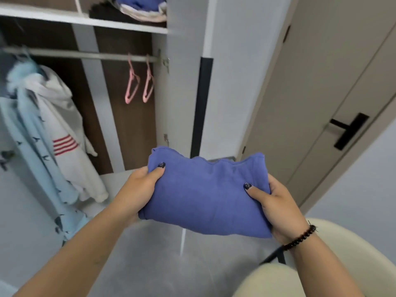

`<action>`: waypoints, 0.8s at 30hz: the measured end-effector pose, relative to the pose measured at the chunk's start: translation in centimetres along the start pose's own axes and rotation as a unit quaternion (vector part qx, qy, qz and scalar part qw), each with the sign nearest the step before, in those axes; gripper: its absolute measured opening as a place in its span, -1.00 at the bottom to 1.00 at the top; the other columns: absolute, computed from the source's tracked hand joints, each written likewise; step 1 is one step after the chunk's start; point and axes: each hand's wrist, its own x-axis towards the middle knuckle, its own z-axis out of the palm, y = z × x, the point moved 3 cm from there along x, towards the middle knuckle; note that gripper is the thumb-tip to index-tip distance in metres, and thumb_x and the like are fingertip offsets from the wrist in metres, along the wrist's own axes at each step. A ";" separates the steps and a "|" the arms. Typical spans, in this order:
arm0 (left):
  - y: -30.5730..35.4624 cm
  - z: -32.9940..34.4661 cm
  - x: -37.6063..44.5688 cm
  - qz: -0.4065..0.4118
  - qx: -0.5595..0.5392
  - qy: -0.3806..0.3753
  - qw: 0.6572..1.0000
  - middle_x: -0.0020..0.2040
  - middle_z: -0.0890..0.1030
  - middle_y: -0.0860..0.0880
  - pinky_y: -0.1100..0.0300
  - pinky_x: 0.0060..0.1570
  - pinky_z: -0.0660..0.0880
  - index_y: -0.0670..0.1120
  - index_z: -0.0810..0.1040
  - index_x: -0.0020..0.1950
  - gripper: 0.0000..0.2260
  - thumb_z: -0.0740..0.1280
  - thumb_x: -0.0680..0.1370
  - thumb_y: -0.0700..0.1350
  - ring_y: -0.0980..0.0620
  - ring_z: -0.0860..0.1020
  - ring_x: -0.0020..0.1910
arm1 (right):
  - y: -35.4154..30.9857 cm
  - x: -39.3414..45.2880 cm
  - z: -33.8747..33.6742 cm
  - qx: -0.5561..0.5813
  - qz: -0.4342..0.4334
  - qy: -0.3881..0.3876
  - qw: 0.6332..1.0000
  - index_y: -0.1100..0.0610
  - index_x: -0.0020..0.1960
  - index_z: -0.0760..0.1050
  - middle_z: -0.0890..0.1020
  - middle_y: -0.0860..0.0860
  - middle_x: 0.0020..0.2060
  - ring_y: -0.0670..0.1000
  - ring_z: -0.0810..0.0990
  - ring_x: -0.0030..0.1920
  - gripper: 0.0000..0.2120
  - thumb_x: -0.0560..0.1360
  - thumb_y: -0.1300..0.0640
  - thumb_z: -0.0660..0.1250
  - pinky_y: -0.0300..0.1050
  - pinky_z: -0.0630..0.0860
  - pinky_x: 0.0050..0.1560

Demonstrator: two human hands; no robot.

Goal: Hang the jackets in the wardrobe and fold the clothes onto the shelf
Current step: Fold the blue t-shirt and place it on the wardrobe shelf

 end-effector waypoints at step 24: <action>14.2 -15.4 13.4 0.109 0.023 0.206 0.972 -0.09 0.67 -0.09 -0.02 -0.01 0.52 -0.06 0.60 -0.03 -0.74 0.22 0.61 0.08 -0.10 0.63 -0.06 | -12.9 18.6 17.1 0.010 -0.162 -0.104 0.981 -0.12 0.10 0.54 0.68 -0.20 -0.09 -0.17 0.66 -0.13 -0.74 0.57 0.22 0.25 -0.15 0.54 -0.12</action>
